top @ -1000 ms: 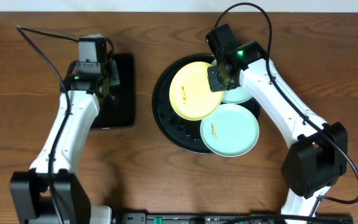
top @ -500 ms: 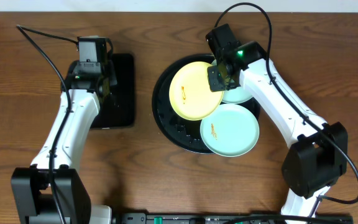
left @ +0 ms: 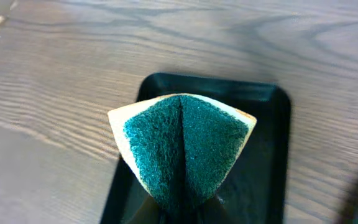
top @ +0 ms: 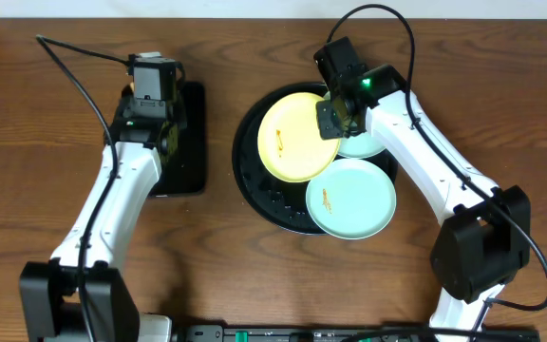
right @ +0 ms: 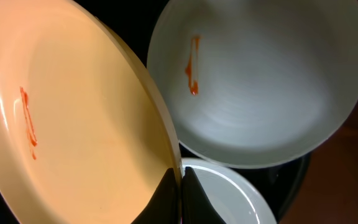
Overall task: Clean dirty plates on tray and stack at the side
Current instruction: 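Carry the sponge with the left gripper toward the yellow plate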
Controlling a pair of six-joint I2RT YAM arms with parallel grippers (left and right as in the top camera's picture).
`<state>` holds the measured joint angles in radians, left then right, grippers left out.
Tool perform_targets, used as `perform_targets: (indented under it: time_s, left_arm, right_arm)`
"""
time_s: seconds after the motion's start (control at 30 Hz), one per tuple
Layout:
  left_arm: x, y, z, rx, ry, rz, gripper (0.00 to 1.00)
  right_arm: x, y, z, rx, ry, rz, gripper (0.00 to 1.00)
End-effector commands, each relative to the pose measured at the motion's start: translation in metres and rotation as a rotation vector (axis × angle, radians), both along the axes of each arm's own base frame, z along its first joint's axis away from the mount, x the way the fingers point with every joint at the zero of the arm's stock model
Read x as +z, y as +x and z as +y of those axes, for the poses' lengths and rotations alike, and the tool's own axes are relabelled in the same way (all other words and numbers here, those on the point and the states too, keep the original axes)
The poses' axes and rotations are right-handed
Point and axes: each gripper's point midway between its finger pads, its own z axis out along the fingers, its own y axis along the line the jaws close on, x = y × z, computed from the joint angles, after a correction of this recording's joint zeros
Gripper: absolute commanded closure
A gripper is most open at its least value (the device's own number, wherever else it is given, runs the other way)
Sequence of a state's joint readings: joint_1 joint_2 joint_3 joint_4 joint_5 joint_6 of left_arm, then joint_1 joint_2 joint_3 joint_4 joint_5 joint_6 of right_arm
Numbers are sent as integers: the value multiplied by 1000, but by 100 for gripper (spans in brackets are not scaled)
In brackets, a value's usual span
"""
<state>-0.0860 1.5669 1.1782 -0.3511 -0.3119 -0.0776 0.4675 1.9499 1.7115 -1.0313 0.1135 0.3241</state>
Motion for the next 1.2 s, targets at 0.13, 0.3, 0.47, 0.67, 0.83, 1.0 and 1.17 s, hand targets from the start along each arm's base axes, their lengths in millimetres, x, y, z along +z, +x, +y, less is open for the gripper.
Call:
perform_targets:
  time_s: [0.13,0.3,0.47,0.67,0.83,1.0,1.17]
  left_arm:
    - [43,-10,-67,-297,-287,-96,93]
    - [61,-14,-62,-284,-263,-141,93]
    - [47,-11,-30,-150,-127,-111,92]
    - [11,-7,14,41,68,-13,93]
    - [-9,-5,-6,-19,-36,32,93]
    - [-7,-3,-20,-78,-100,21,93]
    - [-7,-3,-20,-78,-99,21,93]
  right_arm:
    - [-3,-8,2,-62,5,22,99]
    - [-10,-11,3,-63,6,34,98]
    - [-23,-12,2,-62,5,37,98]
    - [-24,-13,1,-60,3,38,99]
    - [-24,-12,1,-60,3,38,99]
    - [-24,-12,1,-61,3,38,99]
    - [-25,-13,1,-61,2,40,98]
